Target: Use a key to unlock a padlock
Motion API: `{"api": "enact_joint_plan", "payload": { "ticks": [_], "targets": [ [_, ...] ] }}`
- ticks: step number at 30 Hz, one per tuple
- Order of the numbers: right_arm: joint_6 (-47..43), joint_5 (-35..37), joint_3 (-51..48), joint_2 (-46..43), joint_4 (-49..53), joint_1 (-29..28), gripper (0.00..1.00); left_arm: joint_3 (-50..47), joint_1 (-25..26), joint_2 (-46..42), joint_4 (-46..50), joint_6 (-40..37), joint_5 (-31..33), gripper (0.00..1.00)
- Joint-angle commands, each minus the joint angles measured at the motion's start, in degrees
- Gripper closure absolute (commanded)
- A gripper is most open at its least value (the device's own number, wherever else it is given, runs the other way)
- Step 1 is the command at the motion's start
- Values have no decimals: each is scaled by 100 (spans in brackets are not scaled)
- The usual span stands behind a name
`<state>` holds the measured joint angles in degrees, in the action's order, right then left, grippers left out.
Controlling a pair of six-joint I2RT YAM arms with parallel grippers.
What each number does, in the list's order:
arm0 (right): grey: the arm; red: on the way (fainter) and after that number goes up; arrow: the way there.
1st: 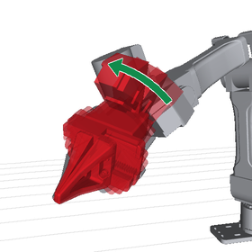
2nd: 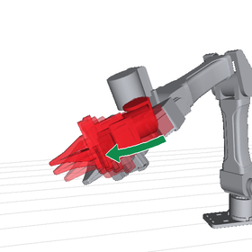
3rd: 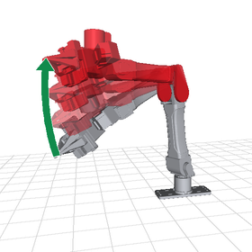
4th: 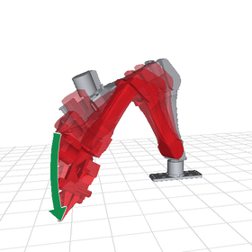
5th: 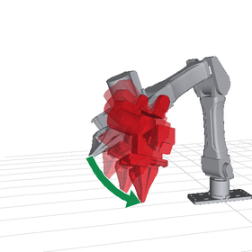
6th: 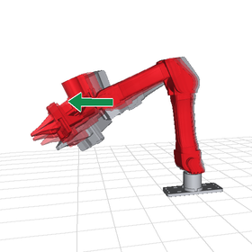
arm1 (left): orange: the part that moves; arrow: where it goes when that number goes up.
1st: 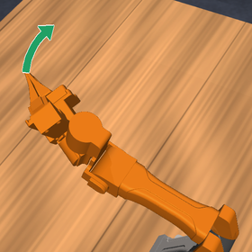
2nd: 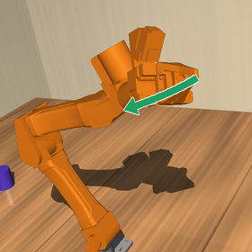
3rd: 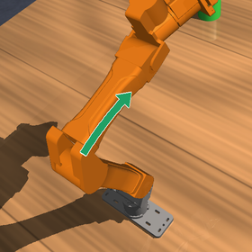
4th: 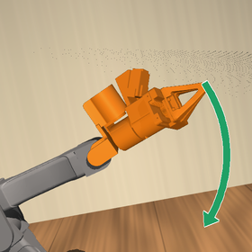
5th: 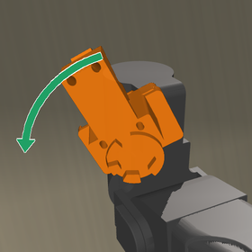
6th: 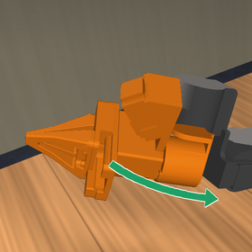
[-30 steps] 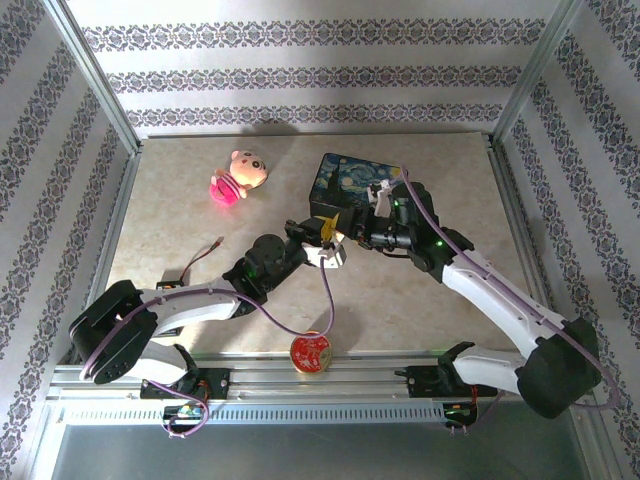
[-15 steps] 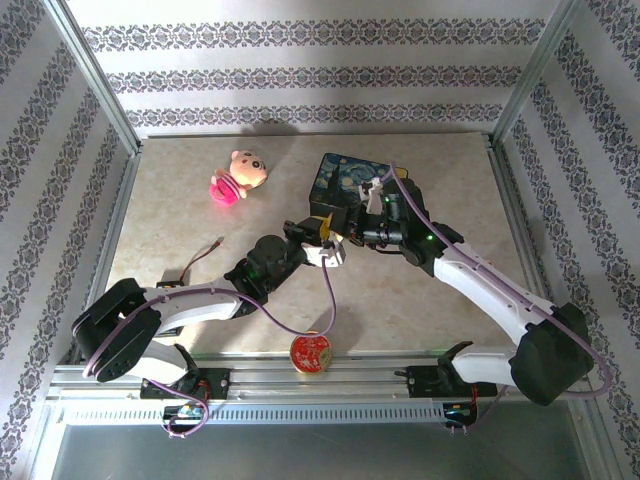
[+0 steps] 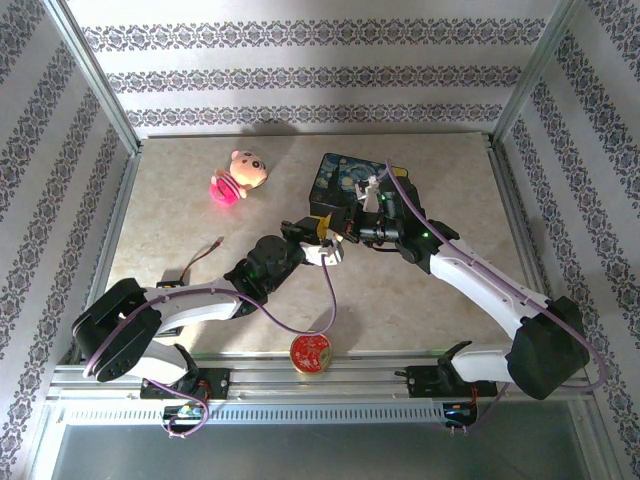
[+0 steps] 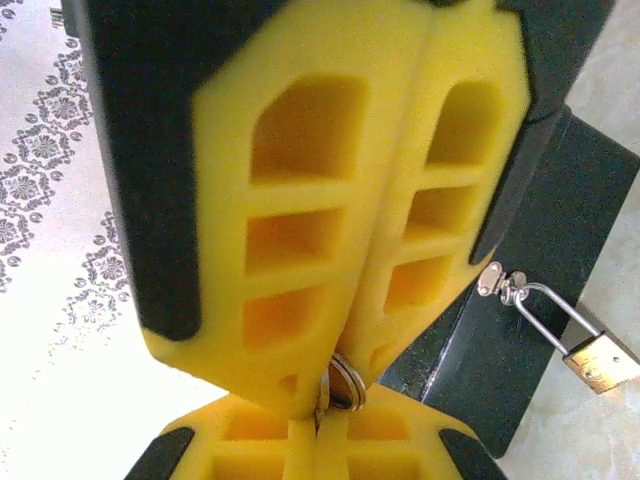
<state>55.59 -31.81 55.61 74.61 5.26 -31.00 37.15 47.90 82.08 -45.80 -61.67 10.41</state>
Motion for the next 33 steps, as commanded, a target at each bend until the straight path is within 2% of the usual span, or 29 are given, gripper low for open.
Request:
{"api": "enact_joint_plan", "payload": {
  "ticks": [1,2,7,11,13,19,25,30,33],
  "targets": [
    [-57,-222,-124,-148,-305,-92,100,-25,114,-141,-413,305,-471,88],
    [-57,-175,-183,-210,-346,-48,100,-47,114,-199,-357,358,-532,78],
    [-70,53,-499,-513,-592,203,100,-93,114,-609,307,776,-858,48],
    [-76,272,-685,-701,-861,249,100,-107,106,-1114,1038,1373,-1197,31],
    [-92,346,-768,-800,-993,282,100,-120,97,-1417,1421,1699,-1373,26],
    [-339,277,-842,-947,-1072,400,100,-186,-56,-2258,2113,2970,-1781,22],
    [-672,114,-944,-983,-1335,419,100,522,-854,-2351,3174,5654,-2039,23],
    [-847,-1,-1142,-945,-1847,396,100,1105,-1957,-1871,3599,8310,-3311,27],
    [-923,-35,-1252,-931,-2196,363,100,1267,-2282,-1558,3440,9270,-4037,28]
  ]
}}
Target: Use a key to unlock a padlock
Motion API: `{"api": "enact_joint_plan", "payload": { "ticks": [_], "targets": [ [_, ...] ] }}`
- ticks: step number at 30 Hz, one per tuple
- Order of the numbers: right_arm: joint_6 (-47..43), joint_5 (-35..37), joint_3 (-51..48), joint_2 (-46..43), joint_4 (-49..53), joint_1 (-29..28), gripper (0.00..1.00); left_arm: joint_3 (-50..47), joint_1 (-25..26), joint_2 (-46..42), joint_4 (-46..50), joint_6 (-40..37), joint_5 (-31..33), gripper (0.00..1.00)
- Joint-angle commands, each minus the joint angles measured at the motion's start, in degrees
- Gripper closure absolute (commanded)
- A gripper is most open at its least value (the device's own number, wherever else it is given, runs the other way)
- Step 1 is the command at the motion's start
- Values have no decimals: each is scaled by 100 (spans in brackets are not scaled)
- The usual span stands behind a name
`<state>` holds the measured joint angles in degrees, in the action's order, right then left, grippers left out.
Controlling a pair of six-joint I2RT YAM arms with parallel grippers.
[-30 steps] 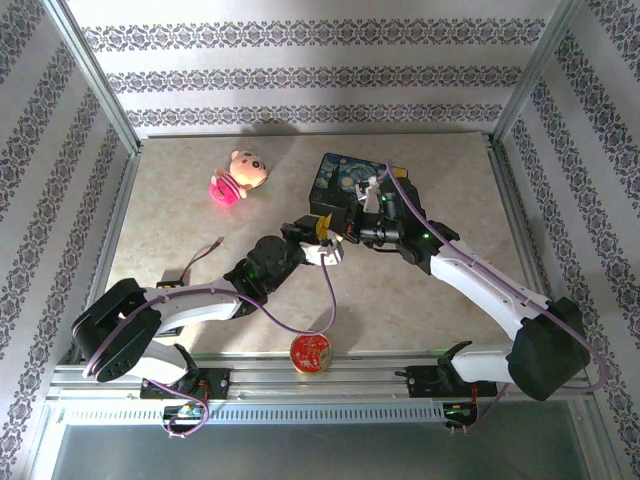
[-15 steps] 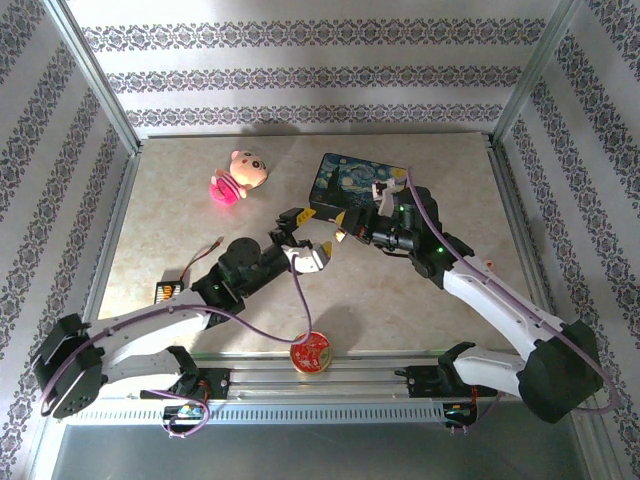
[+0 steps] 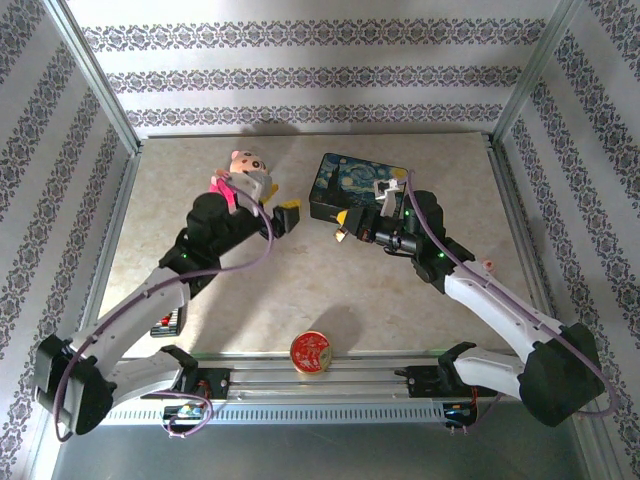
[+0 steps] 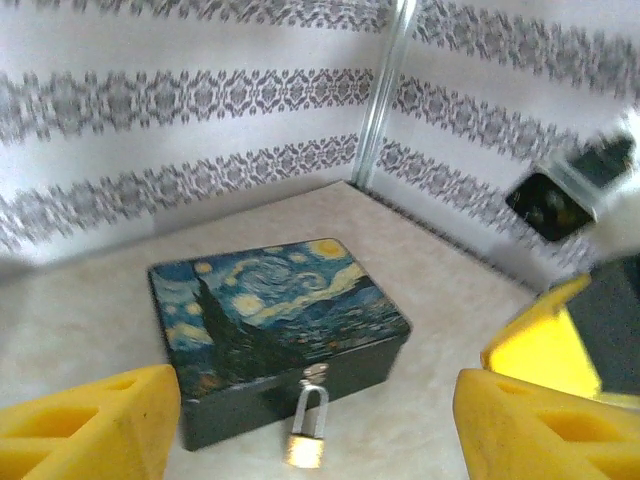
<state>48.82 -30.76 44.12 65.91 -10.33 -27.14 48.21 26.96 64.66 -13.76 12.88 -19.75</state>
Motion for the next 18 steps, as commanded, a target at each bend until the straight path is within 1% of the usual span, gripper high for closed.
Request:
{"api": "enact_joint_plan", "payload": {
  "ticks": [1,4,7,13,15,18],
  "targets": [
    [-290,-132,-142,-52,-752,-41,100,216,-208,310,172,2011,-1223,29],
    [-362,-64,-248,-33,-1100,-88,100,305,-230,606,-79,2388,-1743,34],
    [-332,-10,-337,24,-1497,-116,100,247,-232,873,-567,2656,-2091,36],
    [-186,0,-318,283,-1887,-143,100,-98,-226,1170,-1941,3259,-2302,40],
    [-131,0,-316,355,-1990,-152,100,-112,-231,1245,-2116,3353,-2343,41],
    [-41,9,-341,455,-2186,-171,100,-156,-230,1361,-2428,3544,-2400,46]
  ]
}}
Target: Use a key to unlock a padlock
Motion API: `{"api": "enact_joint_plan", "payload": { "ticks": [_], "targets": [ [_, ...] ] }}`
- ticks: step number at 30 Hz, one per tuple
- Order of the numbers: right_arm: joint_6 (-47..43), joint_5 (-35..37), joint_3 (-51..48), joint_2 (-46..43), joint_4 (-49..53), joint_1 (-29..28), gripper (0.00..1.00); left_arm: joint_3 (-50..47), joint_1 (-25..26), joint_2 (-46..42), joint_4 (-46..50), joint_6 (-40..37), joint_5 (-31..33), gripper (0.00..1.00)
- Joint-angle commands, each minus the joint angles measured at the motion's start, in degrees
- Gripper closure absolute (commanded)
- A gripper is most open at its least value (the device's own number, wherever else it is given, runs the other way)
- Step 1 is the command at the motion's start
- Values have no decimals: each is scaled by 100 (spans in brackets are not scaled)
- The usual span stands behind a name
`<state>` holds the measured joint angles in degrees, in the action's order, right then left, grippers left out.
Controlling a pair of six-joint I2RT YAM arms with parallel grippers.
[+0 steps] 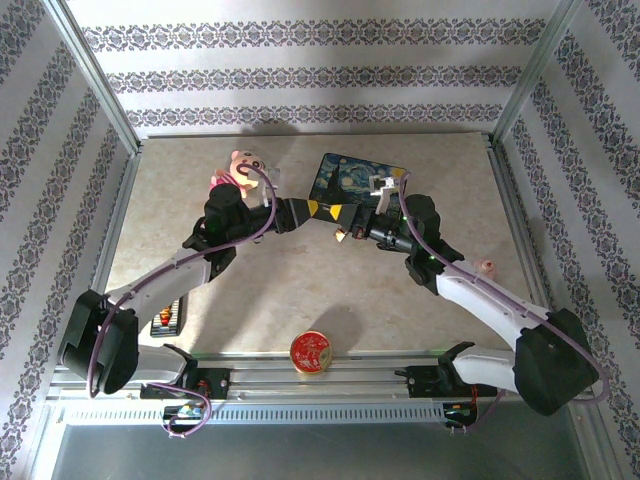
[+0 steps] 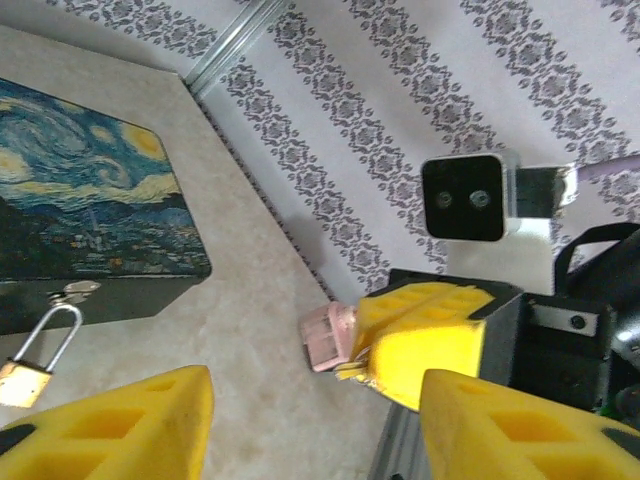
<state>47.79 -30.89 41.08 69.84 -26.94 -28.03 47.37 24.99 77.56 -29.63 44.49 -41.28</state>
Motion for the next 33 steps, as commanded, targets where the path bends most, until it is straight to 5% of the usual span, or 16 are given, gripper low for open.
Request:
{"api": "enact_joint_plan", "payload": {
  "ticks": [1,12,33],
  "targets": [
    [84,22,-47,89,-585,-93,100,-95,-30,104,-1006,478,-270,47],
    [163,40,-81,223,-813,-145,100,-263,-32,391,-1956,1057,-403,55],
    [222,79,-101,220,-969,-163,100,-323,-32,598,-1804,894,-518,62]
  ]
}}
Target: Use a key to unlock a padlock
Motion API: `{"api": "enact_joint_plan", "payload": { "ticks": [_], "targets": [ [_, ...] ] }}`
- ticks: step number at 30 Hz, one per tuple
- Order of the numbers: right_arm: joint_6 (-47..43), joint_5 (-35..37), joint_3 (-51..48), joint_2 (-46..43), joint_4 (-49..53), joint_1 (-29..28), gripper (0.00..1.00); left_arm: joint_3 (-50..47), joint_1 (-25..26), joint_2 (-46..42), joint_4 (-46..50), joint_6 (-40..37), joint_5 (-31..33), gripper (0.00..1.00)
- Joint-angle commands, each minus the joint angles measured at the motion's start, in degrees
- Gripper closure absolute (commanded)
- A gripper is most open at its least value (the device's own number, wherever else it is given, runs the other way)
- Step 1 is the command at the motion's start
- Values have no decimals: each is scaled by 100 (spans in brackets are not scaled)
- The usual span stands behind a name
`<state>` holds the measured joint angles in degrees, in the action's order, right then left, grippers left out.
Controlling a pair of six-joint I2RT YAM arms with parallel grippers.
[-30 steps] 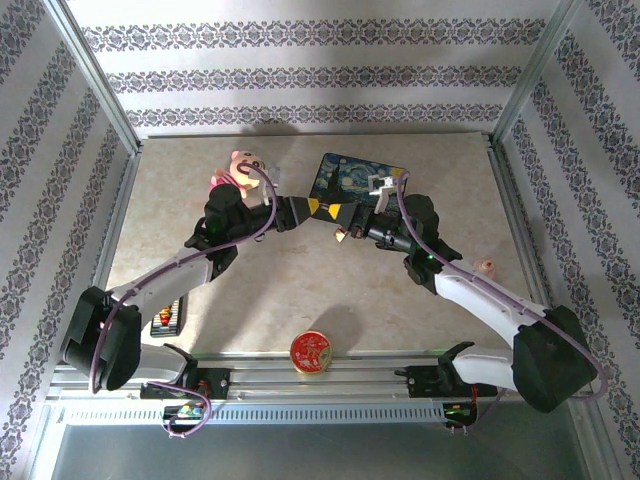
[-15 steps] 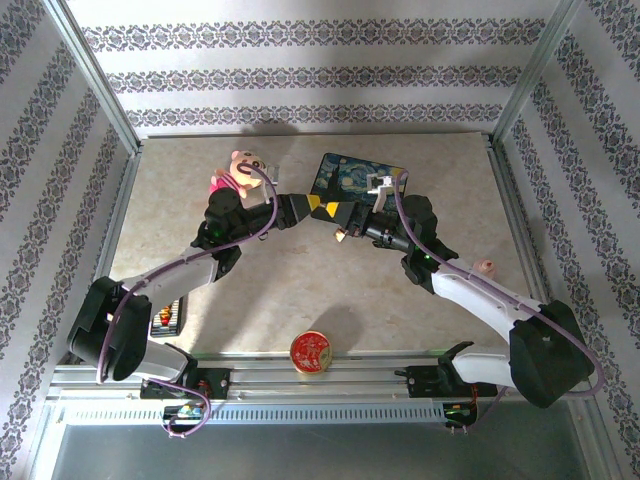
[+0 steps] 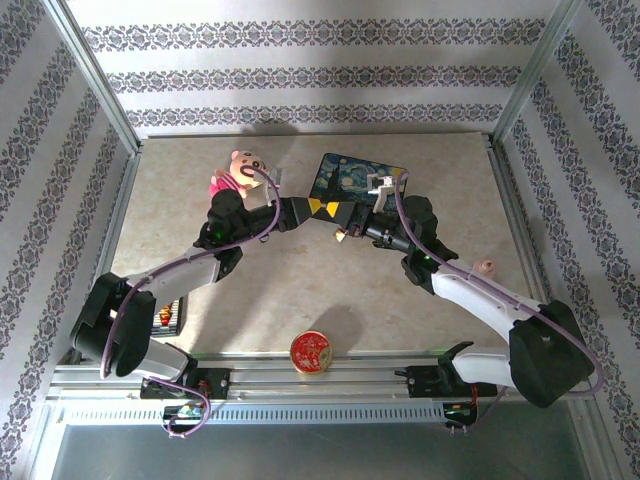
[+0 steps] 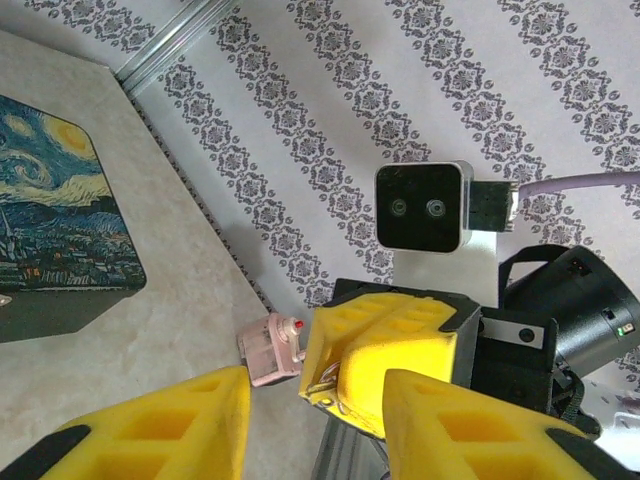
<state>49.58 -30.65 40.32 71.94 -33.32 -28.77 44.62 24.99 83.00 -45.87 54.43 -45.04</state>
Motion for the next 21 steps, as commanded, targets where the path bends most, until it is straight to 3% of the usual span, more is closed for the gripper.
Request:
{"api": "enact_joint_plan", "payload": {
  "ticks": [1,21],
  "targets": [
    [57,51,-16,21,-341,-93,100,-51,-31,71,-222,-83,-153,63],
    [145,-55,73,215,-474,-155,100,-49,-36,408,-1046,357,-184,79]
  ]
}}
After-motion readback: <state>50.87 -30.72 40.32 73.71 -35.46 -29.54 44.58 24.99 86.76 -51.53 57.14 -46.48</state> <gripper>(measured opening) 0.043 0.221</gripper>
